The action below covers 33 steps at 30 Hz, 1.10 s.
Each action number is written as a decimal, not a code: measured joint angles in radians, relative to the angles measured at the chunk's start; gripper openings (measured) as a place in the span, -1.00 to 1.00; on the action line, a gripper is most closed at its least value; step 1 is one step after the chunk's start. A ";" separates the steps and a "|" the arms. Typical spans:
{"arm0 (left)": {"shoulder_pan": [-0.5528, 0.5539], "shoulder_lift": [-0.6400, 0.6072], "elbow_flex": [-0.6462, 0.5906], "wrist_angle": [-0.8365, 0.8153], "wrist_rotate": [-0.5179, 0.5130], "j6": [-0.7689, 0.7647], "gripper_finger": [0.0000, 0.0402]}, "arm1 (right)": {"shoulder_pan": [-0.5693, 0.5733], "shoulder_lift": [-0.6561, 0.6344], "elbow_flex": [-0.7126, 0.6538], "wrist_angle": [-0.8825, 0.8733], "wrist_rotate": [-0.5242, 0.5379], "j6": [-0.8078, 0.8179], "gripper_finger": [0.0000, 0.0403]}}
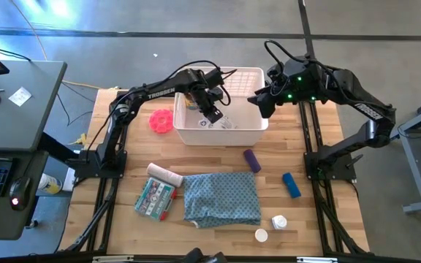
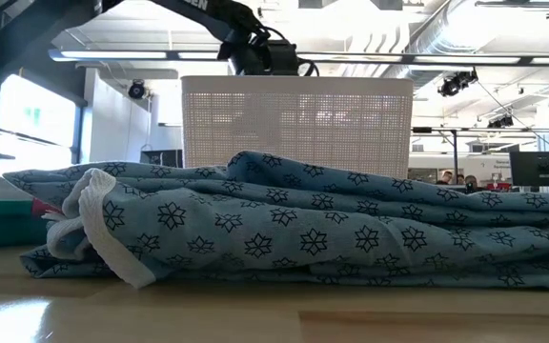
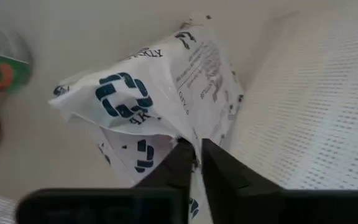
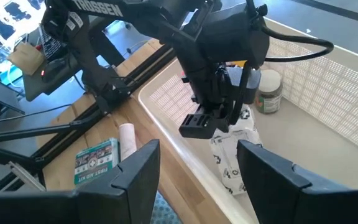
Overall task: Pick & place medical supplies in basket/bin
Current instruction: Put the mailer bag into the white bin
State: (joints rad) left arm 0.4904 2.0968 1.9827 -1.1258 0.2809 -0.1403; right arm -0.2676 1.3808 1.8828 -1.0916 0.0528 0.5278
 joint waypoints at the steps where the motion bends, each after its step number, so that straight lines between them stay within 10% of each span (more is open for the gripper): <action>1: 0.000 0.000 0.000 0.001 0.000 0.002 -0.56 | 0.000 0.000 0.000 0.000 0.000 0.000 0.01; 33: -0.006 -0.190 0.000 -0.062 -0.073 0.001 0.17 | 0.000 0.007 0.000 0.007 0.126 -0.012 0.01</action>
State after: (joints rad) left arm 0.4843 1.9066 1.9831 -1.1873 0.2077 -0.1396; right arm -0.2676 1.3882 1.8828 -1.0842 0.1787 0.5161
